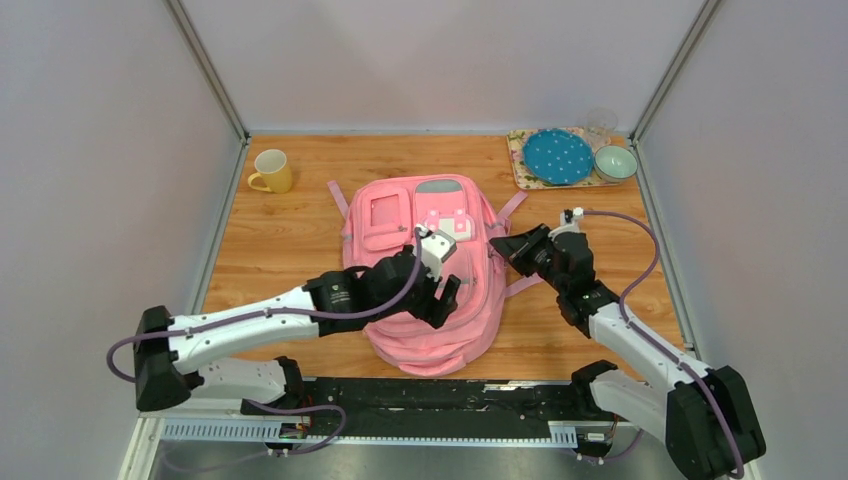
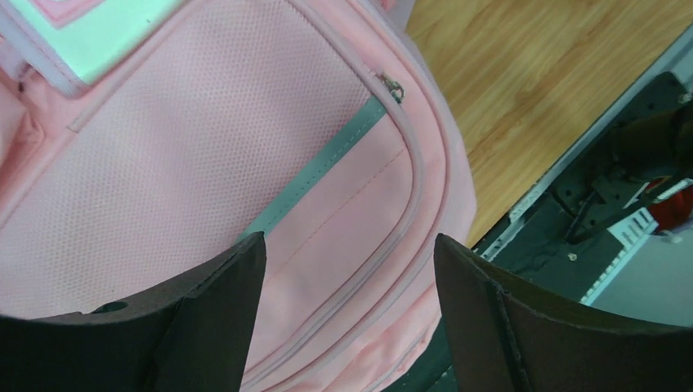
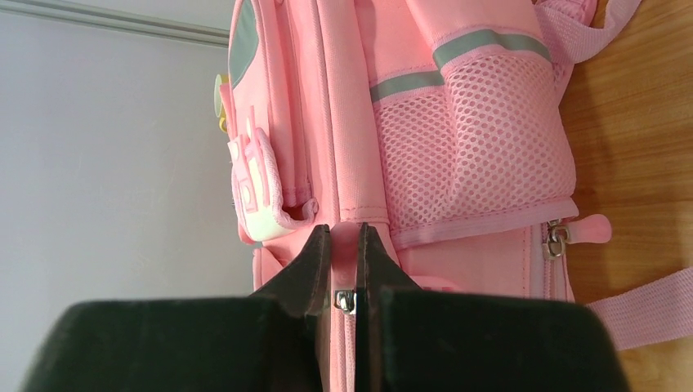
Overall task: Pack the student bag
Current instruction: Zip the student bag at the center of the board.
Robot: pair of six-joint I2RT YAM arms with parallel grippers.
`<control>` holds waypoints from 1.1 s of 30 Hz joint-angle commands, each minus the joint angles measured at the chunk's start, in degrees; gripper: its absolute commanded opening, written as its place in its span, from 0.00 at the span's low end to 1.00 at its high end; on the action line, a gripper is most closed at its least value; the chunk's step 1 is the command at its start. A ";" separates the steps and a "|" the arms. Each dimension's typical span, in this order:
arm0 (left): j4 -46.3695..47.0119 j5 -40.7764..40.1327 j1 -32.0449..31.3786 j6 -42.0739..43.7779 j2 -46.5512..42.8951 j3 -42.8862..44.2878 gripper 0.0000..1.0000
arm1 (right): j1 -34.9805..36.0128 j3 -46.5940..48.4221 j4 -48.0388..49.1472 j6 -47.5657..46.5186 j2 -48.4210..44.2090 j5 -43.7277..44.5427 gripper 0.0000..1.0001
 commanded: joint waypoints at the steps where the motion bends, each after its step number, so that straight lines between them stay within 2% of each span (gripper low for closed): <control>1: -0.14 -6.86 -3.17 -2.23 4.63 2.35 0.82 | 0.31 0.94 0.54 -1.16 -3.00 0.78 0.00; 4: -1.80 -11.94 -5.80 -2.67 8.85 5.24 0.82 | 0.31 0.67 -0.25 -1.34 -4.32 0.96 0.00; 13: 0.47 -15.65 -9.15 -1.53 15.97 10.26 0.83 | 0.31 0.15 -2.10 -1.60 -6.86 0.87 0.00; 18: -4.17 -20.57 -9.33 -1.44 20.45 14.04 0.81 | 0.22 -0.47 -2.27 -1.52 -8.18 0.87 0.00; 19: -4.70 -21.80 -9.33 -1.35 21.16 14.39 0.79 | 0.30 -0.64 -2.27 -1.52 -8.36 0.87 0.00; 20: -4.71 -22.07 -9.33 -1.35 22.12 14.13 0.69 | 0.31 -0.65 -2.27 -1.52 -8.62 0.79 0.00; 22: -4.53 -22.42 -9.33 -1.26 22.83 13.34 0.57 | 0.30 -0.47 -2.27 -1.69 -8.89 0.52 0.00; 23: -4.97 -22.42 -9.33 -1.44 23.62 13.16 0.43 | 0.31 -0.30 -2.27 -1.69 -8.89 0.43 0.00; 25: -5.50 -21.73 -9.42 -1.62 23.80 11.85 0.29 | 0.13 -0.12 -2.19 -1.95 -8.63 0.43 0.00; 26: -5.41 -21.11 -9.33 -1.70 23.71 11.24 0.14 | 0.30 -0.12 -1.75 -1.95 -8.54 0.43 0.00; 28: -4.98 -19.19 -9.33 -1.71 23.02 9.05 0.00 | 0.30 -0.12 -1.14 -1.87 -7.84 0.70 0.00; 33: -0.76 -12.94 -9.42 -0.30 19.33 1.58 0.00 | 0.31 0.49 1.59 -1.95 -4.94 3.15 0.00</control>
